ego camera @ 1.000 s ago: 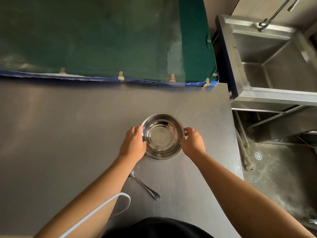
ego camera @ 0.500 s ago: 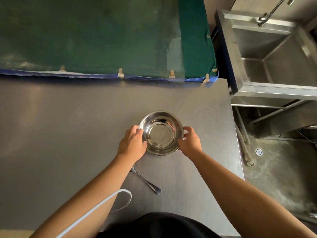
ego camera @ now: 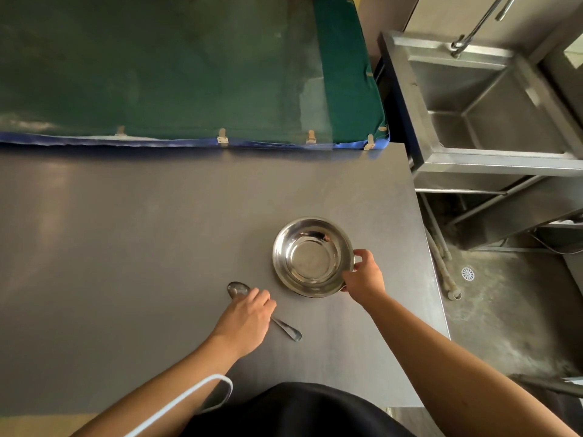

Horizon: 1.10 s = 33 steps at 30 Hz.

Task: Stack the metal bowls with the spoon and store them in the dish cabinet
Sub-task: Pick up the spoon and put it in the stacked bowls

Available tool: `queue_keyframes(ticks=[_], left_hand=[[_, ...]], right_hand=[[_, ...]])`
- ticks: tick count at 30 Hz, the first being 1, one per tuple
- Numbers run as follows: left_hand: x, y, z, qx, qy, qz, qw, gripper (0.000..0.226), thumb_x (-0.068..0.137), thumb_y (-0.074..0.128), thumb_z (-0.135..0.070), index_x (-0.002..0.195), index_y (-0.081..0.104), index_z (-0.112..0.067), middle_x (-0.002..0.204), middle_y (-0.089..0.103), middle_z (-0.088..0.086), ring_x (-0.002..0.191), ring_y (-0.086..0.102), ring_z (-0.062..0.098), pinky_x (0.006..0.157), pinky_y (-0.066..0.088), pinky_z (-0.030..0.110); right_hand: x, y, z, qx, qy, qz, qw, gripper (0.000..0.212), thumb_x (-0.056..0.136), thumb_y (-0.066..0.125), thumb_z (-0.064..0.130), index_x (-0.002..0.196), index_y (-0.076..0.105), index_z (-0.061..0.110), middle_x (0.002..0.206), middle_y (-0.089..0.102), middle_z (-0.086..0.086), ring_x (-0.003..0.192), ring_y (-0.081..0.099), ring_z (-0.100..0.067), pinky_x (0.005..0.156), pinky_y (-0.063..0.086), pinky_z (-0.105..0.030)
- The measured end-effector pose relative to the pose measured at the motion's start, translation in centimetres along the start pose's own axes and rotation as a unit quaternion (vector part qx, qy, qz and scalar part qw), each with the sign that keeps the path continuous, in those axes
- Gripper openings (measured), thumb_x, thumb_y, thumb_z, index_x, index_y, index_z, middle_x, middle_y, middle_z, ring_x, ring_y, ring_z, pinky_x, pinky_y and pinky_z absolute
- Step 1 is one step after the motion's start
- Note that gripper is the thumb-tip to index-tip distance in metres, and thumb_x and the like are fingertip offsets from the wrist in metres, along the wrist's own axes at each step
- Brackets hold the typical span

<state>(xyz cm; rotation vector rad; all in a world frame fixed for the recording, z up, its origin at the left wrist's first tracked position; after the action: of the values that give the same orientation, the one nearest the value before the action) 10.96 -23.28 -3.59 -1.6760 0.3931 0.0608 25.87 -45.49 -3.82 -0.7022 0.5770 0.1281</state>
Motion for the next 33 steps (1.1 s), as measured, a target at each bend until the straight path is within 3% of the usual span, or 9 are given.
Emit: queue_keyframes(ticks=[4, 9, 12, 14, 17, 20, 22, 28, 33], left_hand=[[-0.9, 0.9, 0.3, 0.059, 0.005, 0.020, 0.998, 0.034, 0.091, 0.043, -0.007, 0.120, 0.058, -0.018, 0.120, 0.058, 0.001, 0.116, 0.052, 0.023, 0.097, 0.043, 0.040], [-1.1, 0.3, 0.0, 0.135, 0.052, 0.020, 0.989, 0.014, 0.070, 0.073, -0.012, 0.077, 0.068, -0.024, 0.076, 0.064, -0.003, 0.076, 0.064, 0.019, 0.073, 0.052, 0.034], [-1.1, 0.4, 0.3, 0.162, 0.057, 0.020, 0.985, 0.015, 0.080, 0.065, -0.012, 0.086, 0.070, -0.025, 0.084, 0.067, -0.004, 0.086, 0.065, 0.018, 0.097, 0.049, 0.039], [-0.6, 0.8, 0.6, 0.165, 0.065, 0.024, 0.984, 0.026, 0.089, 0.050, -0.005, 0.102, 0.065, -0.020, 0.100, 0.065, 0.001, 0.101, 0.060, 0.022, 0.116, 0.030, 0.048], [-0.1, 1.1, 1.8, 0.162, 0.046, 0.064, 0.984, 0.038, 0.090, 0.036, 0.004, 0.115, 0.058, -0.015, 0.114, 0.057, 0.007, 0.109, 0.057, 0.027, 0.122, 0.014, 0.044], [-0.2, -0.2, 3.7, 0.072, -0.021, 0.051, 0.996, 0.034, 0.090, 0.040, 0.001, 0.111, 0.059, -0.017, 0.112, 0.057, 0.006, 0.099, 0.062, 0.031, 0.092, 0.043, 0.038], [-0.5, -1.3, 5.1, 0.001, -0.078, 0.041, 0.996, 0.024, 0.095, 0.045, -0.007, 0.108, 0.060, -0.020, 0.110, 0.059, 0.004, 0.095, 0.065, 0.031, 0.074, 0.044, 0.037], [-1.1, -5.0, 8.8, -0.131, -0.202, -0.065, 0.969, 0.006, 0.094, 0.055, -0.020, 0.096, 0.060, -0.020, 0.101, 0.060, 0.002, 0.091, 0.064, 0.030, 0.072, 0.048, 0.036], [-0.9, -7.5, 8.1, -0.230, -0.236, -0.125, 0.936, 0.004, 0.090, 0.061, -0.018, 0.093, 0.062, -0.019, 0.094, 0.068, -0.001, 0.086, 0.063, 0.028, 0.071, 0.047, 0.032]], right_hand=[[-1.7, -0.4, -2.1, 0.021, 0.011, -0.007, 1.000, 0.049, 0.089, 0.066, 0.006, 0.132, 0.048, 0.021, 0.091, 0.061, 0.003, 0.068, 0.072, -0.021, 0.070, 0.065, -0.048], [-4.3, -0.7, -4.9, 0.054, 0.029, -0.018, 0.998, 0.052, 0.088, 0.067, 0.003, 0.134, 0.047, 0.019, 0.095, 0.061, 0.002, 0.080, 0.072, -0.024, 0.059, 0.064, -0.034], [-5.5, -0.9, -6.4, 0.065, 0.041, -0.023, 0.997, 0.055, 0.087, 0.068, 0.002, 0.135, 0.047, 0.020, 0.097, 0.062, 0.000, 0.080, 0.072, -0.025, 0.055, 0.063, -0.030], [-6.1, -0.9, -7.2, 0.069, 0.048, -0.021, 0.996, 0.057, 0.088, 0.070, 0.001, 0.135, 0.046, 0.020, 0.097, 0.063, -0.002, 0.081, 0.072, -0.024, 0.054, 0.062, -0.028], [-6.8, -1.0, -7.9, 0.076, 0.052, -0.022, 0.996, 0.057, 0.089, 0.073, 0.002, 0.136, 0.046, 0.019, 0.098, 0.064, -0.003, 0.083, 0.072, -0.025, 0.048, 0.058, -0.023], [-7.3, -1.0, -8.0, 0.082, 0.056, -0.022, 0.995, 0.058, 0.089, 0.074, 0.003, 0.137, 0.045, 0.017, 0.099, 0.064, -0.006, 0.083, 0.072, -0.026, 0.046, 0.056, -0.021], [-7.5, -1.0, -7.9, 0.081, 0.061, -0.022, 0.995, 0.060, 0.088, 0.074, 0.002, 0.138, 0.044, 0.016, 0.099, 0.064, -0.007, 0.083, 0.072, -0.027, 0.046, 0.056, -0.021], [-7.8, -0.5, -7.1, 0.085, 0.065, -0.014, 0.994, 0.064, 0.085, 0.074, -0.001, 0.139, 0.042, 0.014, 0.100, 0.065, -0.012, 0.083, 0.073, -0.030, 0.049, 0.059, -0.026], [-8.3, 0.5, -6.1, 0.099, 0.065, 0.000, 0.993, 0.061, 0.083, 0.073, -0.001, 0.134, 0.043, 0.013, 0.098, 0.065, -0.015, 0.084, 0.073, -0.033, 0.058, 0.064, -0.036]])
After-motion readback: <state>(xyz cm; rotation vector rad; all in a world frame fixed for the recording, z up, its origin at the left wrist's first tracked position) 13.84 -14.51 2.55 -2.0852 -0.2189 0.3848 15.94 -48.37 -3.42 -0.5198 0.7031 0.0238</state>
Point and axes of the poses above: each hand's wrist, its own x-axis towards the middle knuckle, its own y-axis out of the palm, z = x × y, the point moved 3 cm from there along x, towards the middle knuckle
